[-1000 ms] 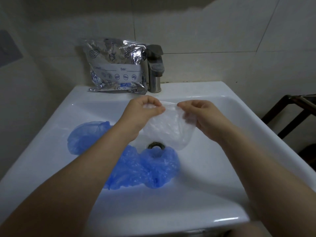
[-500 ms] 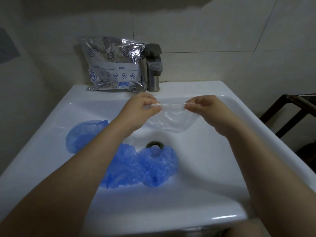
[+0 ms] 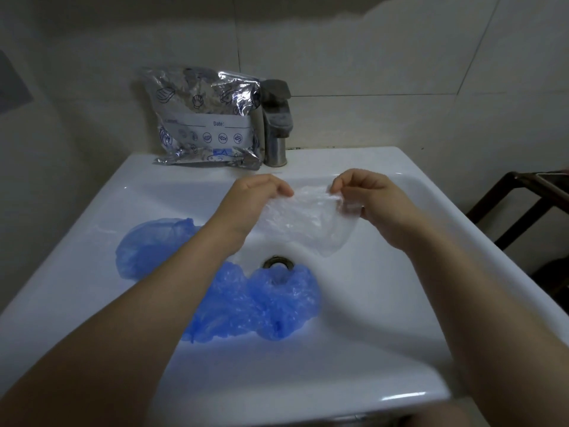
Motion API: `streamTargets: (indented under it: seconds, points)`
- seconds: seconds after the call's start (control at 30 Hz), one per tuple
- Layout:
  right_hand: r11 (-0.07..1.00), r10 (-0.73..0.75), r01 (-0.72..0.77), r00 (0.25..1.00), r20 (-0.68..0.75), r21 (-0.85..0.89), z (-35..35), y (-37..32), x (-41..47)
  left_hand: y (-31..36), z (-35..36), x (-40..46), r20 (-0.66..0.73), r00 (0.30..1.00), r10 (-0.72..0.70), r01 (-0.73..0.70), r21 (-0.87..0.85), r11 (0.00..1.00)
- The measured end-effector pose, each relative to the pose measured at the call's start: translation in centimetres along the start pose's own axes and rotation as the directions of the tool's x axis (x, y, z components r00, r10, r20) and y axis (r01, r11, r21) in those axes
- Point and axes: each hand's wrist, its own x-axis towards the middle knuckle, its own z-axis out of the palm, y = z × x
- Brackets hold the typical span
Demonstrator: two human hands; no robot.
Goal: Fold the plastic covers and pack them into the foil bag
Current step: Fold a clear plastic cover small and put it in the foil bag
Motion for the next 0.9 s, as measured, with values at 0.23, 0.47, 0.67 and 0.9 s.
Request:
streamTargets:
  seconds: [0.23, 0.47, 0.67, 0.9]
  points:
    - [0.976, 0.019, -0.014, 1.000, 0.017, -0.219, 1.2, 0.9, 0.1, -1.0, 0.0, 0.1, 0.050, 0.989, -0.141, 0.143, -0.034, 0.989]
    - [0.962, -0.020, 0.018, 1.000, -0.005, -0.274, -0.5, 0.7, 0.2, -1.0, -0.6, 0.0, 0.237, 0.964, -0.118, 0.121, 0.003, 0.993]
    - [0.952, 0.007, 0.007, 0.999, 0.044, -0.305, -1.4, 1.0, 0.3, -1.3, -0.6, 0.2, 0.124, 0.992, 0.025, -0.062, 0.301, 0.951]
    - [0.984, -0.001, 0.017, 0.996, 0.090, -0.178, -2.4, 0.6, 0.0, -1.0, -1.0, 0.2, 0.170, 0.980, 0.106, -0.151, 0.277, 0.949]
